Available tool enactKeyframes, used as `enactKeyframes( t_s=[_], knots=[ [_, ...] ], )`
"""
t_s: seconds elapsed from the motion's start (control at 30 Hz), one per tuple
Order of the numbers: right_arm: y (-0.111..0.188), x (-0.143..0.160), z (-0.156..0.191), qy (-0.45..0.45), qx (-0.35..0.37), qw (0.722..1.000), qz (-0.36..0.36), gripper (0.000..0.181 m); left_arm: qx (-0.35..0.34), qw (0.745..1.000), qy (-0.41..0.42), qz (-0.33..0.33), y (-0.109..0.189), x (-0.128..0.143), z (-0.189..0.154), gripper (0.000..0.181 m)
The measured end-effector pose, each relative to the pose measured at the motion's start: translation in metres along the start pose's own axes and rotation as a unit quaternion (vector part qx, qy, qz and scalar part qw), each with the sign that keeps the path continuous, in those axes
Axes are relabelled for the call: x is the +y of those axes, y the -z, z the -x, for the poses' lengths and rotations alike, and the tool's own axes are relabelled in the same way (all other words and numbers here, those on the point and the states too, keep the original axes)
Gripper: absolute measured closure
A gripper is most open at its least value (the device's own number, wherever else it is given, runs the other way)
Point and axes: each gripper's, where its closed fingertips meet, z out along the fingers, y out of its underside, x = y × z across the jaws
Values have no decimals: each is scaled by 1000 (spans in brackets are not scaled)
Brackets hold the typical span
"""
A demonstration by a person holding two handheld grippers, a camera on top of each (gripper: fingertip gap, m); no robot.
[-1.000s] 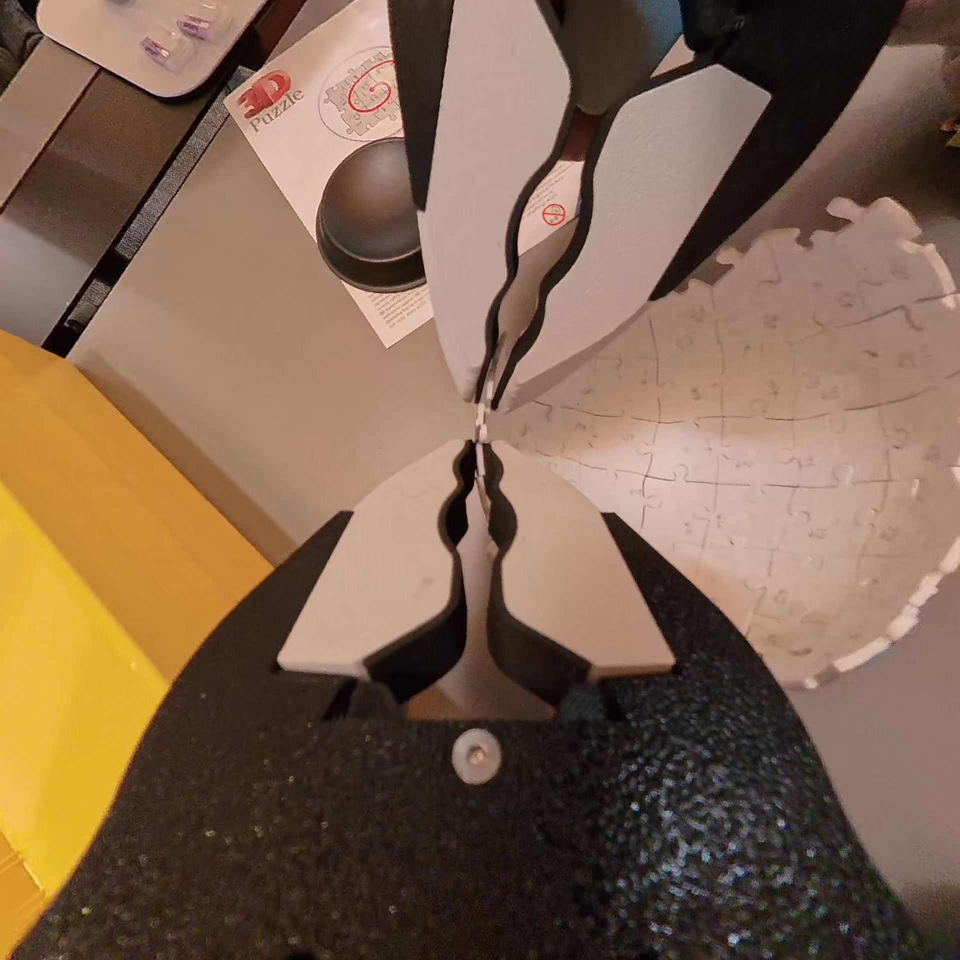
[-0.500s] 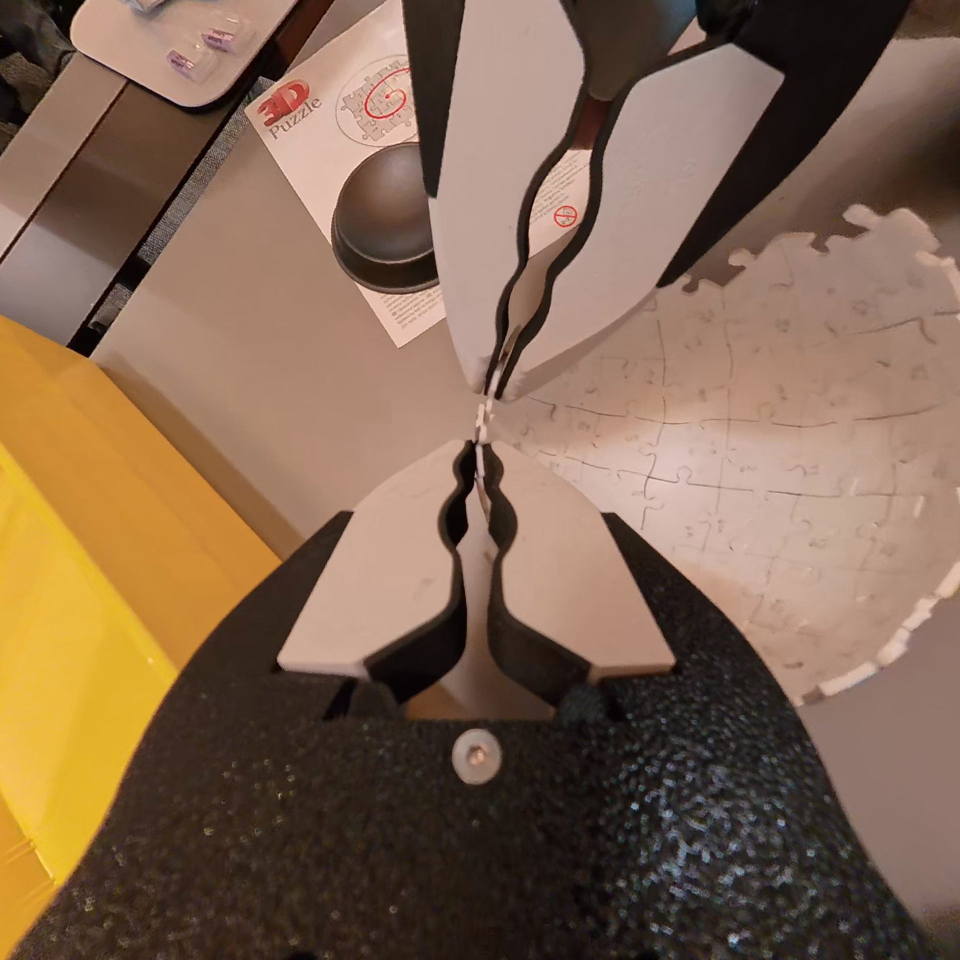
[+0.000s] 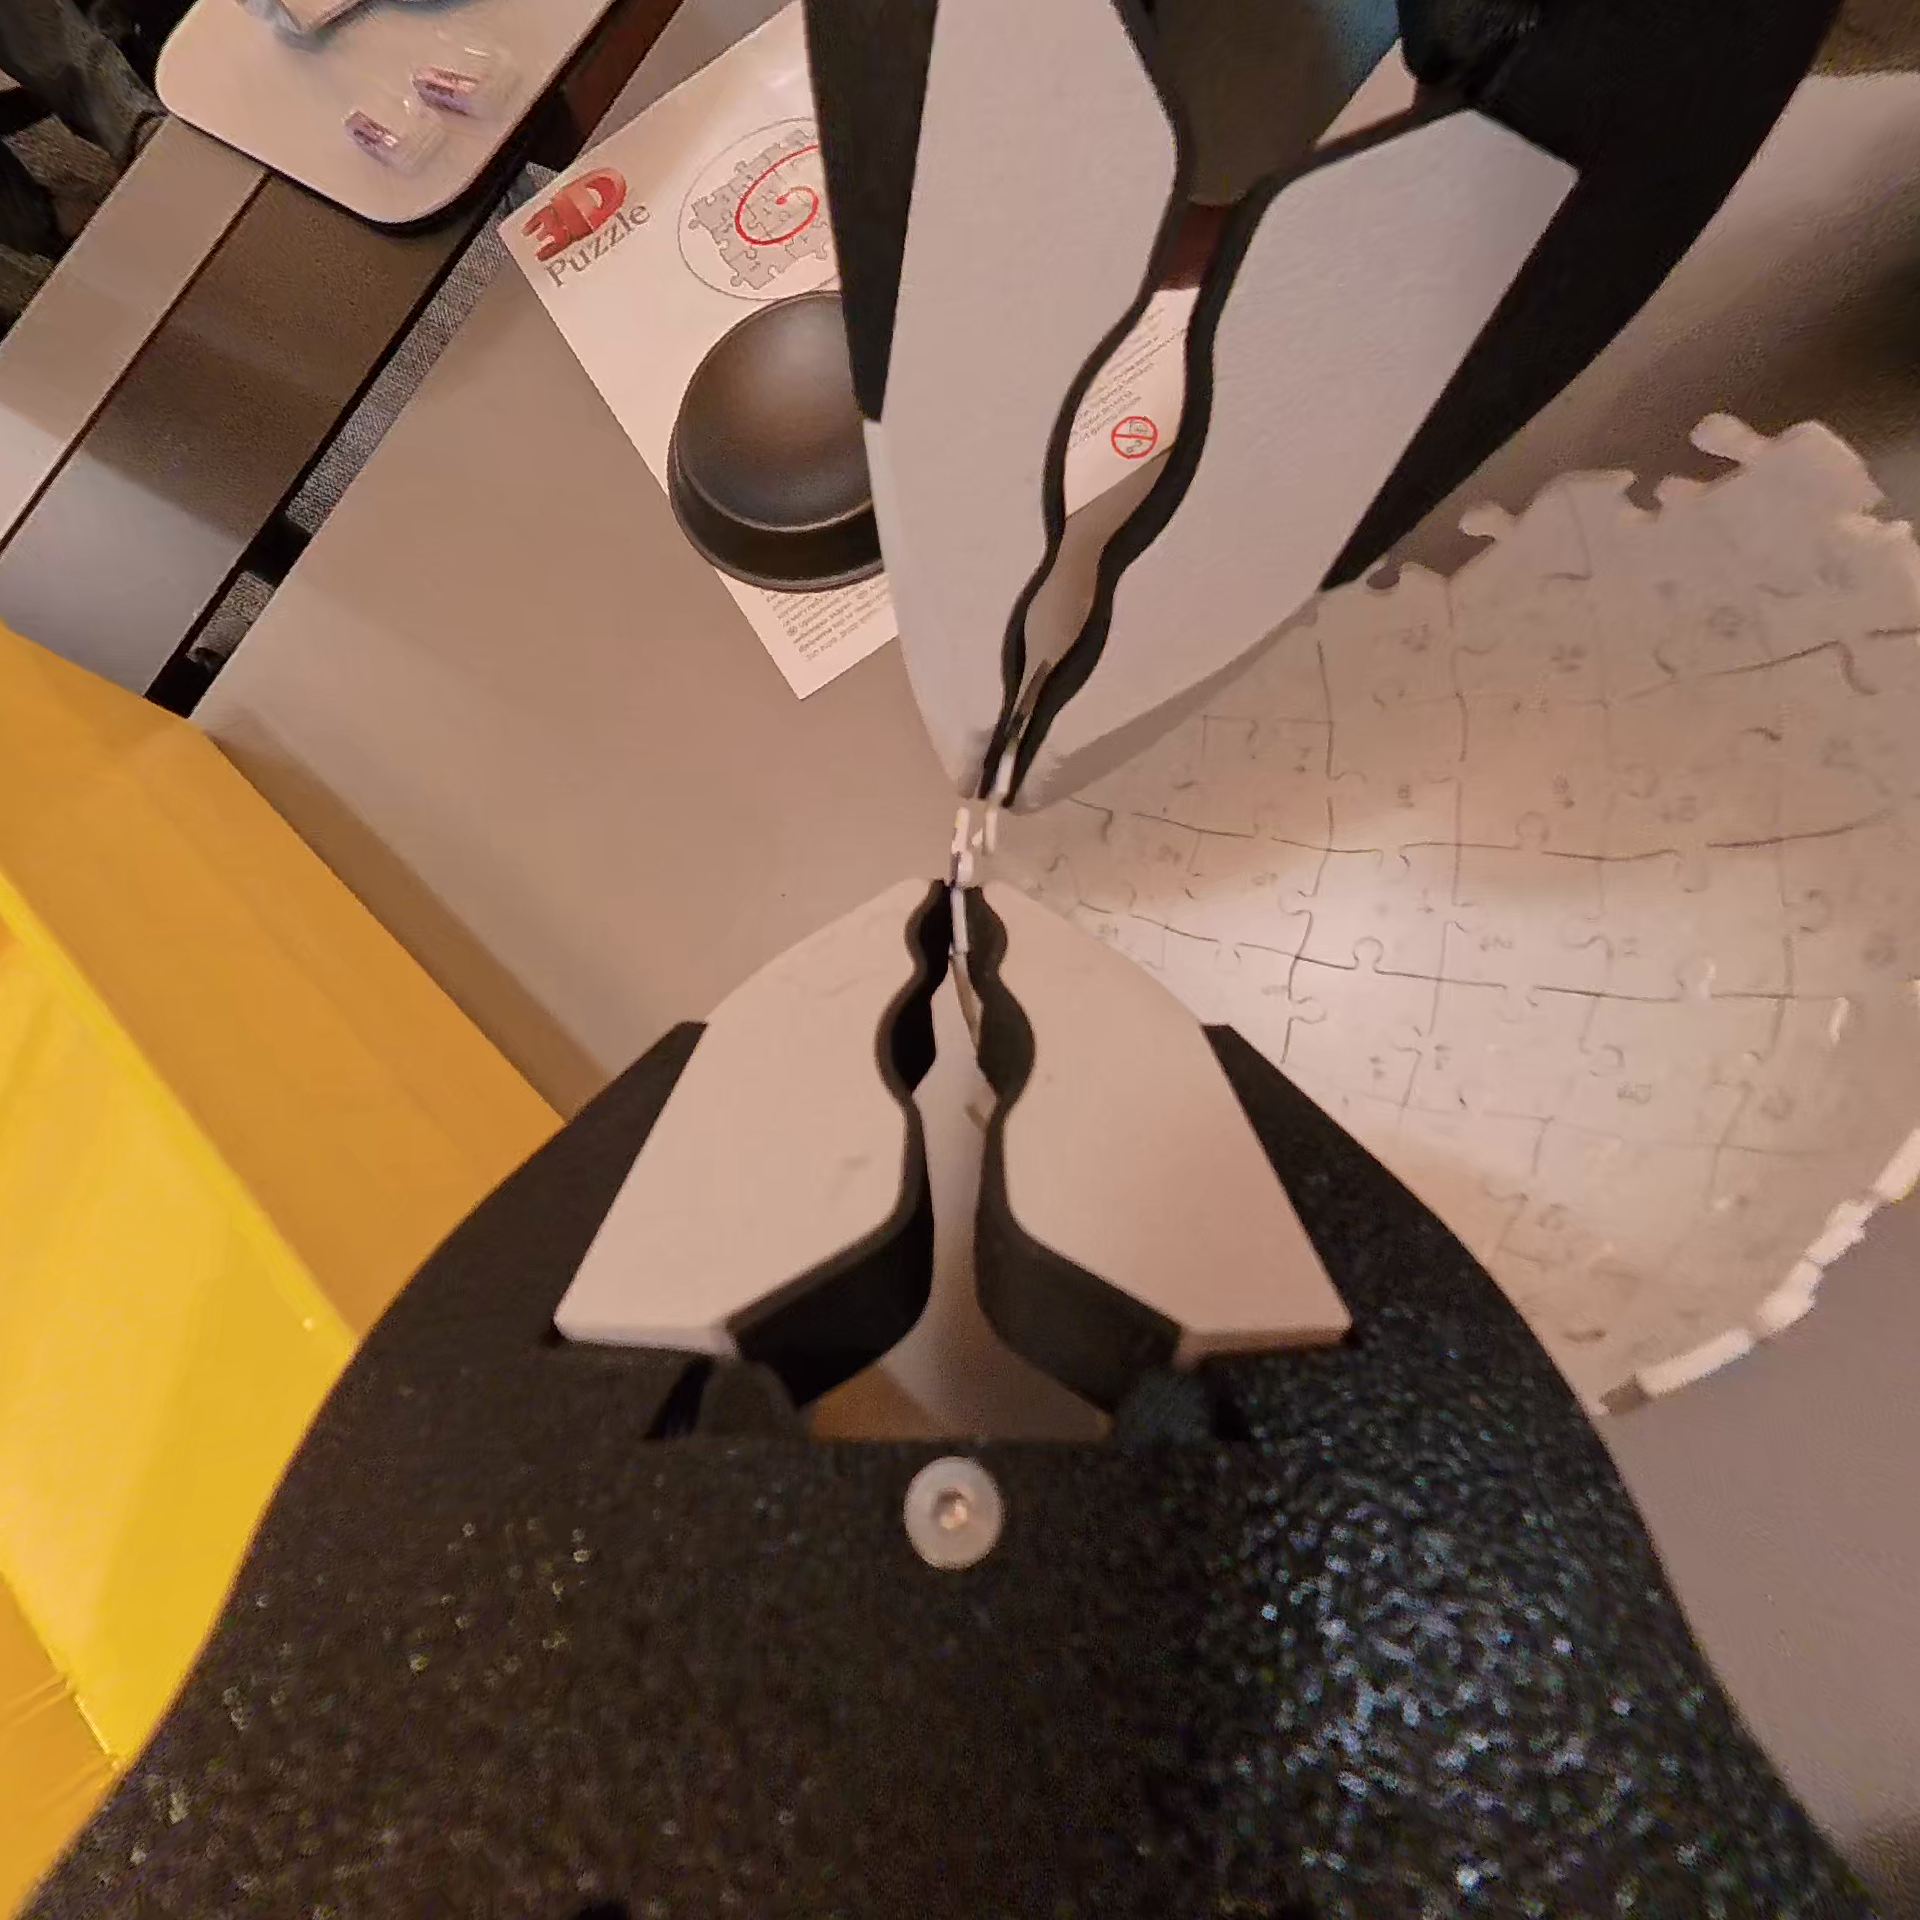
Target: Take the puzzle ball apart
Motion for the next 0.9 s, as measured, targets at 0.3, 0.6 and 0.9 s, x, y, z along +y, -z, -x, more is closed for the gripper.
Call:
enactKeyframes(
  t_s=[0.3,0.6,0.9],
  knots=[
    [9,-12,-5,-69,-17,996,-51,178,-1,1000,0,0,0,0,0,180],
    [4,-3,-2,-79,-41,995,-32,178,-2,1000,3,-1,0,0,0,180],
    [-3,-2,-2,-66,-34,997,-28,178,-5,1000,4,1,0,1,1,180]
  ],
)
